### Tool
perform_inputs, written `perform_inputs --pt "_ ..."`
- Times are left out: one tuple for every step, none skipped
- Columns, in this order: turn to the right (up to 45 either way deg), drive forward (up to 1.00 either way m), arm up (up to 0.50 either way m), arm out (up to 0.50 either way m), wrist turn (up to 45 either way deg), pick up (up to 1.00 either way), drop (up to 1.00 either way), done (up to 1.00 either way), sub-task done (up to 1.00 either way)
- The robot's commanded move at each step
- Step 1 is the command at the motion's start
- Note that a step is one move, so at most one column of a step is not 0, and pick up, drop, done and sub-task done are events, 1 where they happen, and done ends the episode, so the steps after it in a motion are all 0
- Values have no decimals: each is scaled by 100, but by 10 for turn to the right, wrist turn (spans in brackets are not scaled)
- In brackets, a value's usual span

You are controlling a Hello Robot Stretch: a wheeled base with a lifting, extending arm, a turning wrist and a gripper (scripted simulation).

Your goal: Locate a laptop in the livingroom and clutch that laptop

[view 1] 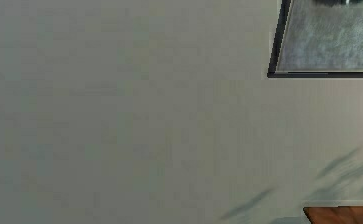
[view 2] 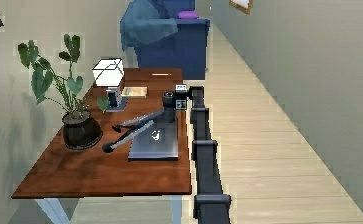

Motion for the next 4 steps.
perform_inputs --pt "0 0 0 0 450 0 0 0 0" --pt "0 0 0 0 300 0 0 0 0" --pt "0 0 -30 0 0 0 0 0 0" --pt "0 0 0 0 0 100 0 0 0"
